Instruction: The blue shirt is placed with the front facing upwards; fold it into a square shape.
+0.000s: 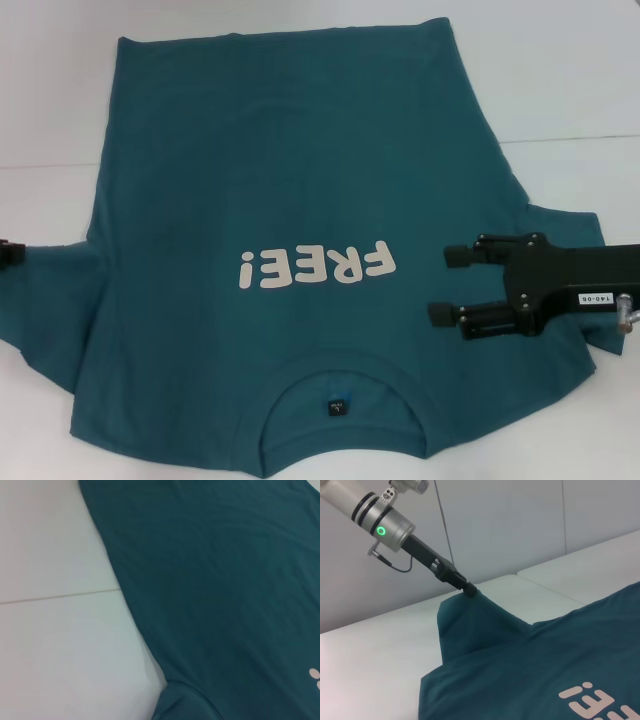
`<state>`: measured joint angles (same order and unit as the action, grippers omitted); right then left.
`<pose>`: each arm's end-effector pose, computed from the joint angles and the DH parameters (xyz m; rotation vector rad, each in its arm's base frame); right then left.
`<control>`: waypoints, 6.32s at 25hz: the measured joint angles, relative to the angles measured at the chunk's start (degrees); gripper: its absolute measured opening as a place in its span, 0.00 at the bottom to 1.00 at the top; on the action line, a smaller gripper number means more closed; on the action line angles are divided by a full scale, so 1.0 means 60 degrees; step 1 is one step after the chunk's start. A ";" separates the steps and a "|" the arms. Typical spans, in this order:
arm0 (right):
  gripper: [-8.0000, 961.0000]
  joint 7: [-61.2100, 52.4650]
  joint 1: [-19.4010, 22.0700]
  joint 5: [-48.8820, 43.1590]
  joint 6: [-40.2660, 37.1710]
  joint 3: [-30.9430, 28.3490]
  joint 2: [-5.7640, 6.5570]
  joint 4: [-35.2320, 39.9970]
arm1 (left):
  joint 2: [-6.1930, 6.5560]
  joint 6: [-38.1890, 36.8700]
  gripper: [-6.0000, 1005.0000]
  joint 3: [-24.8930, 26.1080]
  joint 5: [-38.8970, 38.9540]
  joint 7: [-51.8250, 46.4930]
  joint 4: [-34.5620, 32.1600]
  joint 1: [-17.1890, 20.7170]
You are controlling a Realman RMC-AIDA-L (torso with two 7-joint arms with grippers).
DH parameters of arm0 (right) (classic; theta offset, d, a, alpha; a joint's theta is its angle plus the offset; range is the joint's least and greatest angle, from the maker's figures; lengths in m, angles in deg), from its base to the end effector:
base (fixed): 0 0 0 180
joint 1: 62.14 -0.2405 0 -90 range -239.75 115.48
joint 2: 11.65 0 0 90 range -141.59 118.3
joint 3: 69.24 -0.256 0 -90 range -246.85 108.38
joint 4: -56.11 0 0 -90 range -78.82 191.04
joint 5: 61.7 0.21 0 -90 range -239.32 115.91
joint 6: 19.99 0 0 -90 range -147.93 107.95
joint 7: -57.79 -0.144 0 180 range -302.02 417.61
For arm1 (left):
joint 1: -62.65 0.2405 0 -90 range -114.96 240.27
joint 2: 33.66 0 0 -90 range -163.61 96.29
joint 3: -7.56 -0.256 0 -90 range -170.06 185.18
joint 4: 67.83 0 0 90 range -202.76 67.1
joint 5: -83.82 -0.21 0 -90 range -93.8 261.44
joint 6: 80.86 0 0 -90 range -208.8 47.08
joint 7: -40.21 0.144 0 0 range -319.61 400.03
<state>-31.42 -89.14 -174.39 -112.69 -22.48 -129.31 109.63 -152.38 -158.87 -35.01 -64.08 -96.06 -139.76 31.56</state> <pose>0.2451 0.3336 0.0384 -2.7699 0.5369 0.5749 -0.2752 0.3813 0.1062 -2.1030 -1.2153 -0.0424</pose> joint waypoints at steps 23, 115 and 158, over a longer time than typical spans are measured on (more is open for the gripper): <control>0.96 -0.0132 -0.0001 -0.0018 -0.0032 -0.0117 -0.0019 0.0133 | 0.0087 -0.1124 0.05 -0.0050 -0.0064 -0.0680 -0.0877 -0.0499; 0.96 -0.0550 0.0046 -0.0061 -0.0232 -0.0121 -0.0076 0.0259 | -0.0897 0.4761 0.67 -0.2461 0.0603 -0.1108 0.2933 -0.0874; 0.95 -1.0191 0.0810 -0.4621 -0.0437 -0.4735 0.1110 0.0879 | -0.0743 0.0809 0.90 -0.1941 0.7610 0.8762 0.4359 0.0809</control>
<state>-92.56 -84.28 -202.11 -115.31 -50.89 -122.65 114.90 -156.84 -154.01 -46.66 -18.42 -43.49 -113.61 36.41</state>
